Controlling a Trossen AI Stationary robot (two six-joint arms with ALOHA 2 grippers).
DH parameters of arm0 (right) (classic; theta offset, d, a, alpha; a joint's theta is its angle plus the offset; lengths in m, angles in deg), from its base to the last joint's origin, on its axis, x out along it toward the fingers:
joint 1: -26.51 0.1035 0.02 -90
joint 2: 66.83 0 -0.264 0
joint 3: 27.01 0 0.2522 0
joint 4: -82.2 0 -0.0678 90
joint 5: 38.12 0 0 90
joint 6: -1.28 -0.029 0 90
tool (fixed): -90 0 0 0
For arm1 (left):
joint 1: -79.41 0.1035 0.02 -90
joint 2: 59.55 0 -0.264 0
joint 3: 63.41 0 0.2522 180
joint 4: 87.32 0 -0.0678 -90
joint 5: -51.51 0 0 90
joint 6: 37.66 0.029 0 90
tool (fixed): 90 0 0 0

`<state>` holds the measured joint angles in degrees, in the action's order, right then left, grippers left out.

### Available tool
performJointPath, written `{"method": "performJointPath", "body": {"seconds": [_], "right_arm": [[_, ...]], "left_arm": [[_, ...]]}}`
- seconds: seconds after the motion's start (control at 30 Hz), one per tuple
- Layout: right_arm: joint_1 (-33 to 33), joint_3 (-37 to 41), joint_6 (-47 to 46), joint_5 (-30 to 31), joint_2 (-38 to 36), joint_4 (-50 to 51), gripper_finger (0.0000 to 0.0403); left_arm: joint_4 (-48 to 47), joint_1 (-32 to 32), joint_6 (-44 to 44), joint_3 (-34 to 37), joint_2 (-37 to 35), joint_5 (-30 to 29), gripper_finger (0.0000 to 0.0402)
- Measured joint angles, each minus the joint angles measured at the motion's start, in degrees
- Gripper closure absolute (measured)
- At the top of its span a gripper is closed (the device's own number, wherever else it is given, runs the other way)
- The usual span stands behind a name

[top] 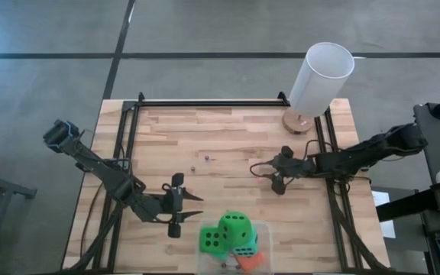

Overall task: Pick & Place Dice
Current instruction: Put the small orange dice into the transparent bin

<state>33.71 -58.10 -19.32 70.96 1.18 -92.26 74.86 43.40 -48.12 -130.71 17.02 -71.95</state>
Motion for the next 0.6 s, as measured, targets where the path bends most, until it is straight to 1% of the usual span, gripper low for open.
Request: {"method": "performJointPath", "body": {"seconds": [0.23,0.37,0.6], "right_arm": [[1.3,-1.0,-3.7,0.6,7.6,-3.6,0.0149],[1.3,-1.0,-5.6,2.0,11.2,-7.6,0.0154],[1.4,-1.2,-6.7,2.1,15.2,-11.1,0.0154]], "left_arm": [[0.0,0.0,0.0,0.0,0.0,0.0,0.0227],[0.0,0.0,0.0,0.0,0.0,0.0,0.0230],[0.0,0.0,0.0,0.0,0.0,0.0,0.0236]]}}
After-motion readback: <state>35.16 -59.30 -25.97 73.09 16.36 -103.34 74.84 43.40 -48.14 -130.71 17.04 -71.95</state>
